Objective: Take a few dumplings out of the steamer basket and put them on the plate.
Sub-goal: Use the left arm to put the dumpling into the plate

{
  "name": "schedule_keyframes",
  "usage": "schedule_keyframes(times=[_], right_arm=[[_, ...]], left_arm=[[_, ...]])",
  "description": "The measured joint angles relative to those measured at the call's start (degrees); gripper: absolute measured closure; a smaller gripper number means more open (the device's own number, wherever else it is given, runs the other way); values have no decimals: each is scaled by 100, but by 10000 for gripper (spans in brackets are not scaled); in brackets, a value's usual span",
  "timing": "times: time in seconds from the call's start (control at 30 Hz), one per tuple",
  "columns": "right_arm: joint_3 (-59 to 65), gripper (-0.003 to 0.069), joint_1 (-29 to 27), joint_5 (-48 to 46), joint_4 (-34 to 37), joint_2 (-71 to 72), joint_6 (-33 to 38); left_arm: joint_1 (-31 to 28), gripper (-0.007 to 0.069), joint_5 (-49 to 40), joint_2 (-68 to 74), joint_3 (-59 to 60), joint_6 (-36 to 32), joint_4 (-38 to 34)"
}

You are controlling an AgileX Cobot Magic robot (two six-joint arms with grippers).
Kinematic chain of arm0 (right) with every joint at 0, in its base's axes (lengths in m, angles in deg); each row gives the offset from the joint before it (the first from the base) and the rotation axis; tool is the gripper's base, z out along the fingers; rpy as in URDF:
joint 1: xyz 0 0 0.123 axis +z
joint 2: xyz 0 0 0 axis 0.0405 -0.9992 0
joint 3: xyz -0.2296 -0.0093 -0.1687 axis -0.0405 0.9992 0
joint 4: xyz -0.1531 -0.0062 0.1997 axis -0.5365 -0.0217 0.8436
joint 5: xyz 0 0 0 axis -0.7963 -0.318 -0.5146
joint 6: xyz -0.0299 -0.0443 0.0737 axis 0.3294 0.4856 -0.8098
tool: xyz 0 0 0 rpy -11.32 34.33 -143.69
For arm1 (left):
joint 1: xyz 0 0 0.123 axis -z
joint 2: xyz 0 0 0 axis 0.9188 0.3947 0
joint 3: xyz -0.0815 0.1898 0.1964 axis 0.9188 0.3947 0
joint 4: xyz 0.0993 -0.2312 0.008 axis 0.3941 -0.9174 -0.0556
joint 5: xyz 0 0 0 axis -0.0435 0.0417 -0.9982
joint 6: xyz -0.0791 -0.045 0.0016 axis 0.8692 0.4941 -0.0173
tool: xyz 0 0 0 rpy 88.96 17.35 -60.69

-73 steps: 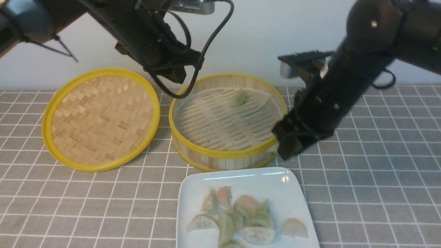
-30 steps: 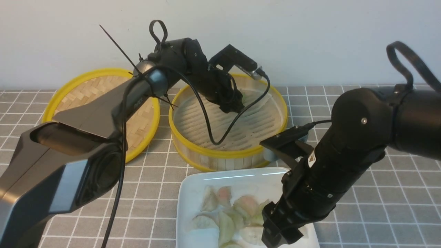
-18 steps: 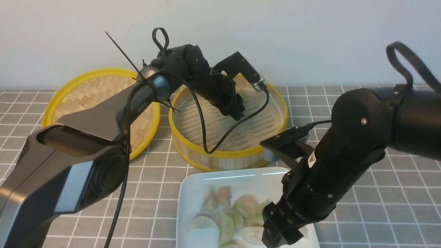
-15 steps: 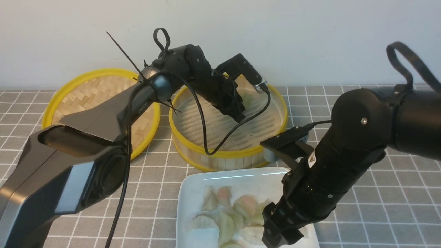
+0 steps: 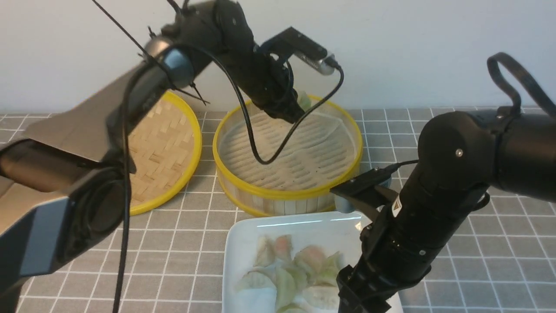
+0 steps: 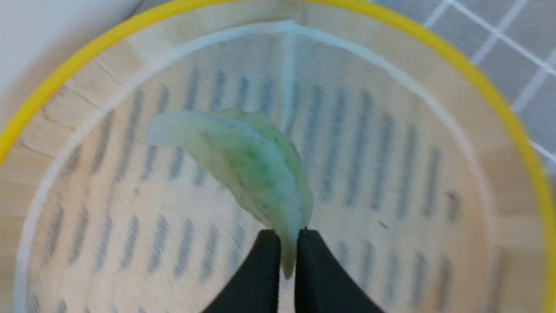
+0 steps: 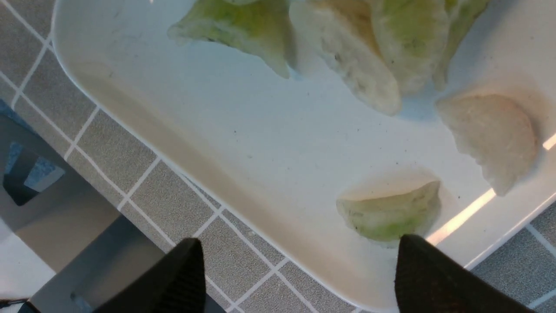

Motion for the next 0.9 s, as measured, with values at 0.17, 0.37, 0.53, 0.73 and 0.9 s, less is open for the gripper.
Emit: schedule_keyframes(times=[0.17, 0.37, 0.53, 0.73, 0.9], right_arm=[[0, 131, 0, -89, 48, 0, 0], [0, 131, 0, -313, 63, 100, -148], [0, 151, 0, -393, 27, 514, -407], [0, 204, 0, -208, -361, 1163, -767], [0, 286, 0, -108, -926, 1737, -1272]], left_arm=[[0, 608, -593, -355, 0, 119, 38], [43, 608, -663, -971, 30, 761, 67], [165, 608, -663, -1814, 1113, 1579, 155], [283, 608, -663, -2961, 3367, 1721, 20], [690, 608, -653, -3541, 4889, 1715, -31]])
